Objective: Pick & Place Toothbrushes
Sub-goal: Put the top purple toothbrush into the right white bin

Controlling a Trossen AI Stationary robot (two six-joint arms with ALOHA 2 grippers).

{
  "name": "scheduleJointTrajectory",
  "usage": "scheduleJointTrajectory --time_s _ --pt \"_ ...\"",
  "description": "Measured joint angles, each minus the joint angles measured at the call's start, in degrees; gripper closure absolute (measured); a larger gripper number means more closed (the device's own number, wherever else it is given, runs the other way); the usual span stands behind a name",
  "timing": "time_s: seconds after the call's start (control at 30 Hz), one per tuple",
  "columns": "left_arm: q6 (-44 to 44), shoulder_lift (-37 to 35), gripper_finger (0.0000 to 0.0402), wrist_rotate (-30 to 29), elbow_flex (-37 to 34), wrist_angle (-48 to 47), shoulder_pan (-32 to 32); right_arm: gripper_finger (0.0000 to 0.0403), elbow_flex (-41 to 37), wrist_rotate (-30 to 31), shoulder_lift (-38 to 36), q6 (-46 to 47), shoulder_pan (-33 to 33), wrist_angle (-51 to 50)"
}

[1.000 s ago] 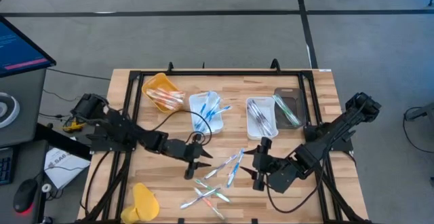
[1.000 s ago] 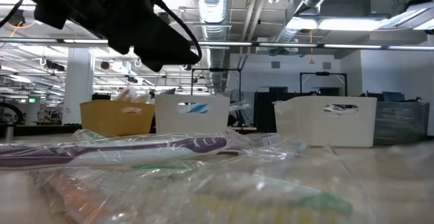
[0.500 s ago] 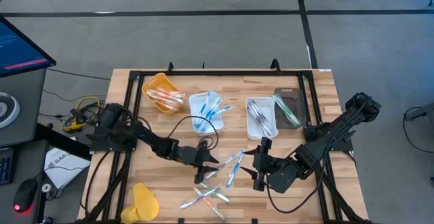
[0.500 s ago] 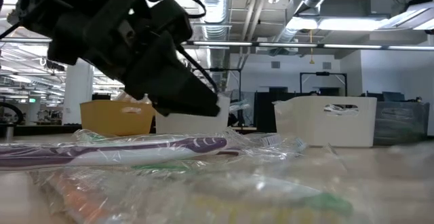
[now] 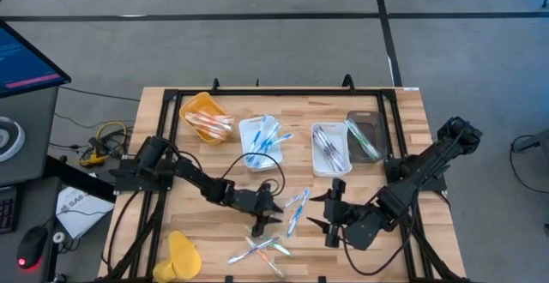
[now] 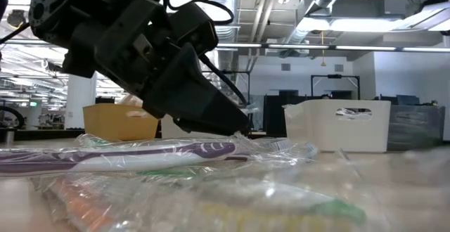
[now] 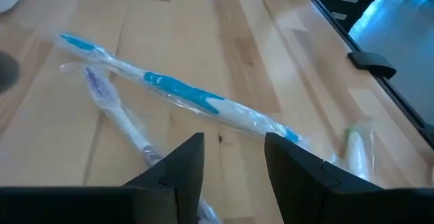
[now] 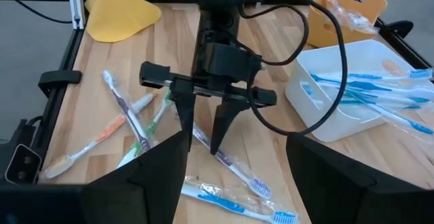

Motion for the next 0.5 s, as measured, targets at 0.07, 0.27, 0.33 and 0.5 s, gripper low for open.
scheduleJointTrajectory --time_s 0.07,0.27,0.33,0.5 --pt "0.1 0.0 0.0251 -0.2 0.0 0.1 0.0 0.0159 0.0 0.0 0.0 0.0 0.1 0.0" --pt "2.4 0.0 0.0251 -1.3 0.0 0.1 0.3 0.0159 0.0 0.0 0.0 0.0 -0.1 0.0" --pt "3.4 0.0 0.0251 -3.4 0.0 0.1 0.3 0.0159 0.0 0.0 0.0 0.0 -0.1 0.0" --pt "2.8 0.0 0.0251 -7.2 -0.6 0.0 0.3 0.0159 0.0 0.0 0.0 0.0 -0.1 0.1"
